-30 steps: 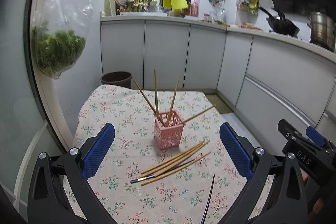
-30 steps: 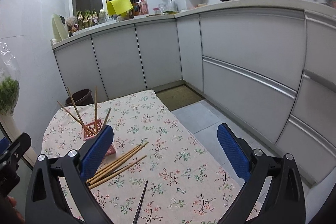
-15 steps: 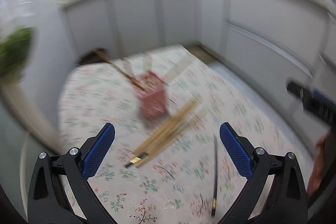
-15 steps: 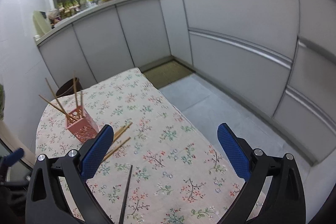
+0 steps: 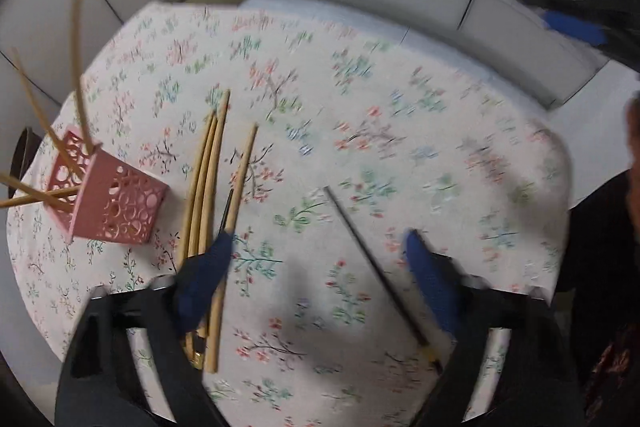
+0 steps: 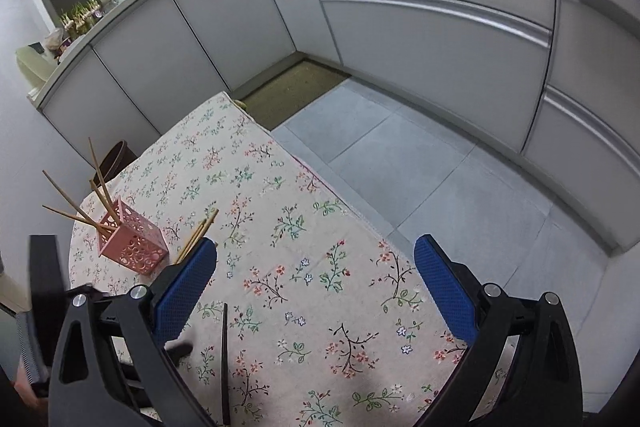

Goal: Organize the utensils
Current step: 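Lower the left tool onto a bamboo chopstick, grasp and lift it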

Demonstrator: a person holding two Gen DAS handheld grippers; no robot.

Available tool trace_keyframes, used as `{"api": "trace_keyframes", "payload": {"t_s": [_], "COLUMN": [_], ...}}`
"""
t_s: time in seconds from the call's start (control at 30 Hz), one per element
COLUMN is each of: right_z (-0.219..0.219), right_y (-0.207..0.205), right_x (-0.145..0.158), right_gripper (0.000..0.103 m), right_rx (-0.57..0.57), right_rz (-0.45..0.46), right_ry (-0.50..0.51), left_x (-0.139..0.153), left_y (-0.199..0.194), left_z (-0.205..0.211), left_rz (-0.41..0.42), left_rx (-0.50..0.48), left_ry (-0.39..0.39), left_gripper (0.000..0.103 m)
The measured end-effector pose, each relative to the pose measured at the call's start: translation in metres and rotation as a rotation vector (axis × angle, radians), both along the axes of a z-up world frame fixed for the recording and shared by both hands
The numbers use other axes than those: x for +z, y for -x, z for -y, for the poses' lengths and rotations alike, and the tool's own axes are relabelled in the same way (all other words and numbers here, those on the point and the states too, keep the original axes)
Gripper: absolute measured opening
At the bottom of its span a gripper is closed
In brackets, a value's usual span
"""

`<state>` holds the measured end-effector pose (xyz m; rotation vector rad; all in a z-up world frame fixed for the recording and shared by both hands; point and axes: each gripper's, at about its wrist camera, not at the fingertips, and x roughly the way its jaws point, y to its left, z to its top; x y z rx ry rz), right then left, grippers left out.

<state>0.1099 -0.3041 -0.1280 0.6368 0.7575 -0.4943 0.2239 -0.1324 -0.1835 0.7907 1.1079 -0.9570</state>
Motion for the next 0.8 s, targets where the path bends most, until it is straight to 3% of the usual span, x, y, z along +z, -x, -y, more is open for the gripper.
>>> {"api": "trace_keyframes", "payload": {"t_s": [0.03,0.1,0.4,0.53,0.8], "right_z": [0.002,0.006,0.015,0.021,0.035], "right_y": [0.000,0.002,-0.002,0.001,0.003], "right_x": [0.000,0.001,0.001,0.004,0.003], "right_gripper": [0.096,0.096,0.096,0.096,0.096], "right_rx": [-0.007,-0.024,-0.033,-0.044,-0.062], "right_rz": [0.000,0.005,0.012,0.024,0.027], "right_ry": [-0.007,-0.010,-0.076,-0.071,-0.107], "left_x": [-0.007,-0.019,-0.033,-0.044,-0.064], "left_y": [-0.004,-0.005,-0.030,-0.046,-0.077], "left_z": [0.004,0.014,0.057,0.071,0.077], "left_rz": [-0.018,-0.002,0.098,0.089,0.070], "left_rx": [-0.001,-0.018,-0.054,-0.058,-0.062], "left_ry": [-0.024,-0.066,-0.186,-0.236,-0.332], "left_gripper": [0.048,0.042,0.041,0.025,0.022]}}
